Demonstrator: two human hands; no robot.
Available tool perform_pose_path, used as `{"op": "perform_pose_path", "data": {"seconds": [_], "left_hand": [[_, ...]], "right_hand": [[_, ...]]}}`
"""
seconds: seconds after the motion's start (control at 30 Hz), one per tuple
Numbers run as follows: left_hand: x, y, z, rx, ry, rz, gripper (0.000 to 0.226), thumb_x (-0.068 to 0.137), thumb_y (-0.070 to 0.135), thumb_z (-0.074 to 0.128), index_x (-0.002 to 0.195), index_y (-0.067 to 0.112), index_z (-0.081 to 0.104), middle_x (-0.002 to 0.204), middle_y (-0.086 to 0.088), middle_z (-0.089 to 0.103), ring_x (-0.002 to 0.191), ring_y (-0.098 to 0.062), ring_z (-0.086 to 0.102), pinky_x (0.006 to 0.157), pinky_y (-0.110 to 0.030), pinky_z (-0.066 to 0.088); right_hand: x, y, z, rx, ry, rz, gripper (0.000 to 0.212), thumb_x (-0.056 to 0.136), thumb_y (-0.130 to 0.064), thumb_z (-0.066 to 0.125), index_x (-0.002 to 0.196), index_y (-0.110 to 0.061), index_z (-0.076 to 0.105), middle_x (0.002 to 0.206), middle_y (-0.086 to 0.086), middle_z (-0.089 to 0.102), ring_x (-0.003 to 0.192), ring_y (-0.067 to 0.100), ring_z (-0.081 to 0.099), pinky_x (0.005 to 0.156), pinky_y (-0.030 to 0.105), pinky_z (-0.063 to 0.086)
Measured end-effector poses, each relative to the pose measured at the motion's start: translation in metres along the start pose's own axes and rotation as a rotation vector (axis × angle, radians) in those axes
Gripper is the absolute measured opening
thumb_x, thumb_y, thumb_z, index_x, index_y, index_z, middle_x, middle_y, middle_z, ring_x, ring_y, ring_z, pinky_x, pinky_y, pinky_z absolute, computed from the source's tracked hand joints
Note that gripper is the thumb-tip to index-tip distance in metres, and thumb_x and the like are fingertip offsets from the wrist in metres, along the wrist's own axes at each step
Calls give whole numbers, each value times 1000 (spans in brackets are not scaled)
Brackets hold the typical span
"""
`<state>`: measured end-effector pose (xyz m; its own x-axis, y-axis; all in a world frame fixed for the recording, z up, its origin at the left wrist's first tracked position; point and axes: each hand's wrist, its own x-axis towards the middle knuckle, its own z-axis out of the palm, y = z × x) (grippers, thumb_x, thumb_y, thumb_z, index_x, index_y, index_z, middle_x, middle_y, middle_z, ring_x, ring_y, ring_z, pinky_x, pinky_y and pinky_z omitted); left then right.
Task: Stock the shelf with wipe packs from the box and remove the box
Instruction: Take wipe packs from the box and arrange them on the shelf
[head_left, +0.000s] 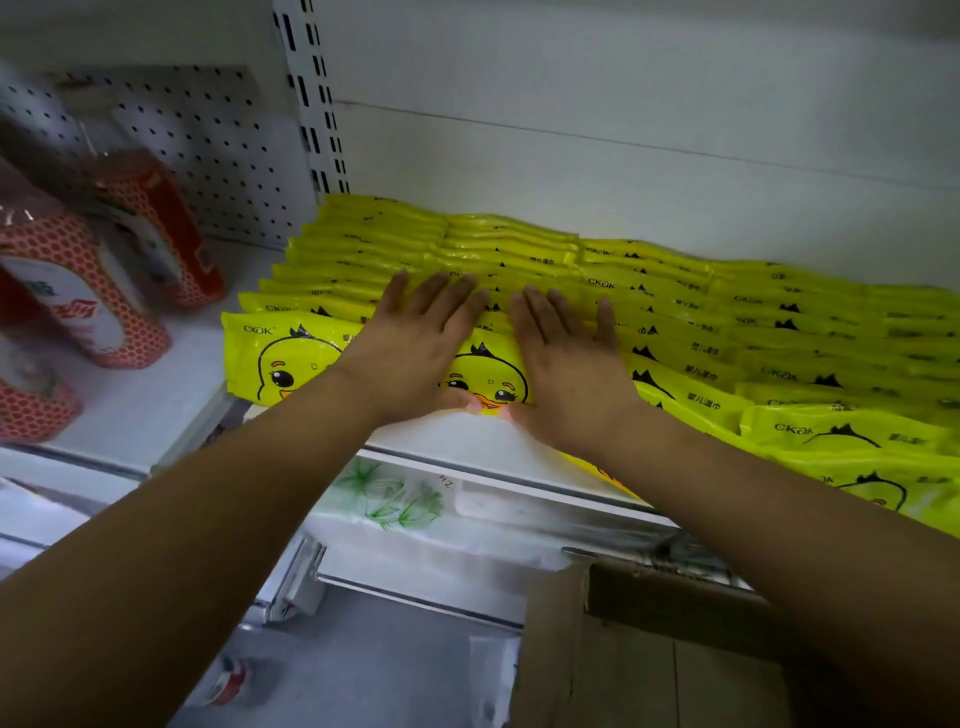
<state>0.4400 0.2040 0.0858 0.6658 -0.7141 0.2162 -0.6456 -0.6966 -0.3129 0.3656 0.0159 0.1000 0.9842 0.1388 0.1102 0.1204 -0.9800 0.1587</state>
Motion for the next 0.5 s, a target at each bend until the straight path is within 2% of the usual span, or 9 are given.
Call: {"op": "perform_pose_path", "data": {"seconds": [0.1, 0.23, 0.3, 0.4, 0.5], "left_hand": [[6, 0, 8, 7, 83, -7, 116, 67, 82, 61, 150, 4, 36, 156, -20, 43, 138, -41, 48, 109, -65, 38], [6, 2, 10, -6, 65, -25, 118, 68, 83, 58, 153, 6, 29, 158, -18, 39, 143, -39, 42, 114, -65, 33], [3, 2, 5, -35, 15, -46, 119, 69, 85, 53, 156, 7, 29, 162, -17, 33, 148, -37, 34, 118, -65, 24], [-2, 7, -5, -65, -34, -67, 123, 70, 91, 43, 160, 10, 19, 168, -14, 18, 155, -31, 17, 122, -64, 11], [-3, 23, -21, -203, -33, -19, 130, 65, 97, 36, 161, 14, 12, 171, -7, 5, 158, -24, 2, 124, -61, 2]], "right_hand": [[5, 2, 7, -38, 57, 19, 114, 75, -60, 75, 159, -9, 18, 165, 12, 21, 152, 33, 23, 115, 70, 14], [6, 5, 8, -43, 43, -1, 117, 75, -63, 74, 160, -10, 13, 166, 12, 17, 152, 34, 22, 117, 70, 14], [3, 8, 3, -2, 21, -19, 124, 74, -72, 69, 160, -11, 4, 168, 11, 9, 154, 32, 15, 118, 69, 10], [-10, 17, -12, 94, -29, -51, 132, 70, -88, 53, 160, -13, -7, 169, 8, -3, 156, 27, 1, 121, 65, 3], [-36, 40, -28, 172, -47, -38, 142, 57, -99, 39, 160, -15, -8, 170, 5, -4, 156, 22, -2, 122, 63, 3]]}}
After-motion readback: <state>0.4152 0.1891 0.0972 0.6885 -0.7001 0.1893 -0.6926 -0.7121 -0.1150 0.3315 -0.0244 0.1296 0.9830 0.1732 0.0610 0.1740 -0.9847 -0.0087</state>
